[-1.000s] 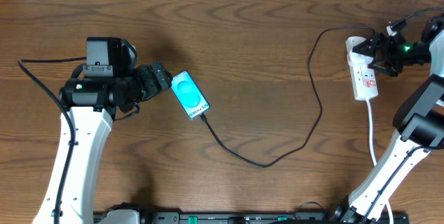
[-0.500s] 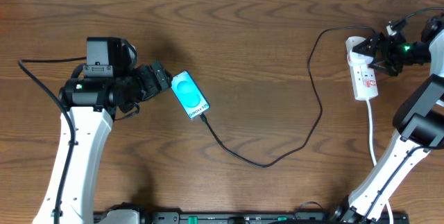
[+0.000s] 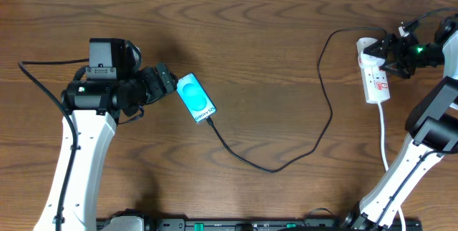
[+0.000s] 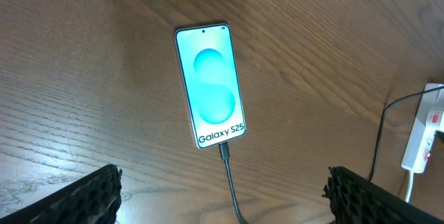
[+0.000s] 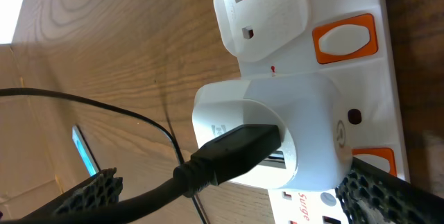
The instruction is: Plug charger to phone and switch on socket
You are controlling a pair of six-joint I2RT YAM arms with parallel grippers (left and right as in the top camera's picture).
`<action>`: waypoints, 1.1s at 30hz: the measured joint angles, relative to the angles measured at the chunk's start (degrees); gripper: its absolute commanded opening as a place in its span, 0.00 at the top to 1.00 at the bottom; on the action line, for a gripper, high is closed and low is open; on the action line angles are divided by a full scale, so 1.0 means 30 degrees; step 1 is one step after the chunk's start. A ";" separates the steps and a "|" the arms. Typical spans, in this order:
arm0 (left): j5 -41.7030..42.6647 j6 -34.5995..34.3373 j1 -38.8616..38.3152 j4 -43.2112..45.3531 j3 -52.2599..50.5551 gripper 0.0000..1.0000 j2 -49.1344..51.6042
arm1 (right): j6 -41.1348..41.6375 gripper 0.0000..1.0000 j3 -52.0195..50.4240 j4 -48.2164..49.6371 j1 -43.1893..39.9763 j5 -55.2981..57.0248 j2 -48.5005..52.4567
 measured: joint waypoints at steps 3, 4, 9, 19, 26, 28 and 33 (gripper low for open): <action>0.0000 0.0000 0.0000 0.0000 0.0000 0.05 0.0000 | 0.0000 0.01 0.0000 0.0015 0.0000 0.0029 0.0000; 0.0000 0.0000 0.0000 0.0000 0.0000 0.05 0.0000 | 0.0007 0.01 0.0000 0.0051 0.0007 0.0058 0.0000; 0.0000 0.0000 0.0000 0.0000 0.0000 0.05 0.0000 | 0.0131 0.01 -0.0255 0.0401 0.0036 0.0124 -0.0007; 0.0000 0.0000 0.0000 0.0000 0.0000 0.05 0.0000 | 0.0299 0.01 -0.0641 0.0809 0.0036 -0.0080 -0.0117; 0.0000 0.0000 0.0000 0.0000 0.0000 0.05 0.0000 | 0.0313 0.01 -0.0641 0.0816 0.0109 0.0022 -0.0131; 0.0000 0.0000 0.0000 0.0000 0.0000 0.05 0.0000 | 0.0313 0.01 -0.0641 0.0816 0.0109 0.0022 -0.0131; 0.0000 0.0000 0.0000 0.0000 0.0000 0.05 0.0000 | 0.0313 0.01 -0.0641 0.0823 0.0109 0.0022 -0.0131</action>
